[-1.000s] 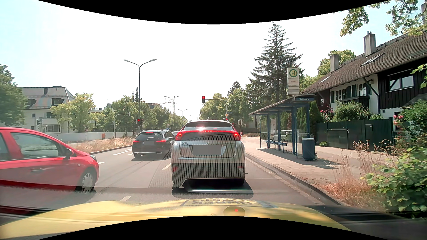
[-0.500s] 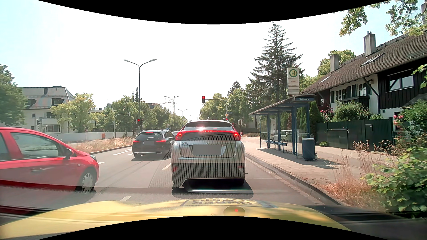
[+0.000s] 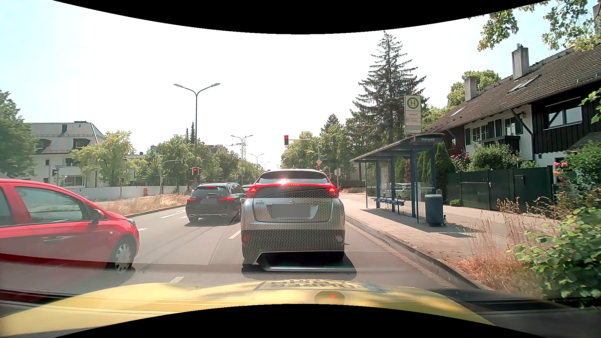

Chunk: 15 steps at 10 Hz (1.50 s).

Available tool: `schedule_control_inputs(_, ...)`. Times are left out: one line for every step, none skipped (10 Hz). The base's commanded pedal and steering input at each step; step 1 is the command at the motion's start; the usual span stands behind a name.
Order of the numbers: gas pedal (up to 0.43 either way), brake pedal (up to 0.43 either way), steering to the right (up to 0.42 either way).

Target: Follow the waypoints while adhering to traffic rules and regulations

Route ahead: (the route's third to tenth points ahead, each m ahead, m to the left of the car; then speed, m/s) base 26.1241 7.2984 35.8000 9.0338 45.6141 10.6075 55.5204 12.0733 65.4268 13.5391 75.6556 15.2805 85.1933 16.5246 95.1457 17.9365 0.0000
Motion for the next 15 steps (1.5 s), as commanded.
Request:
schedule_control_inputs(0.0,0.201,-0.014)
schedule_control_inputs(0.0,0.201,-0.015)
schedule_control_inputs(0.0,0.195,-0.014)
schedule_control_inputs(0.0,0.201,-0.015)
schedule_control_inputs(0.0,0.201,-0.015)
schedule_control_inputs(0.0,0.201,-0.014)
schedule_control_inputs(0.0,0.201,-0.015)
schedule_control_inputs(0.0,0.201,-0.014)
schedule_control_inputs(0.0,0.201,-0.014)
schedule_control_inputs(0.0,0.195,-0.015)
schedule_control_inputs(0.0,0.195,-0.015)
schedule_control_inputs(0.0,0.201,-0.014)
schedule_control_inputs(0.0,0.195,-0.015)
schedule_control_inputs(0.0,0.201,-0.015)
schedule_control_inputs(0.0,0.201,-0.014)
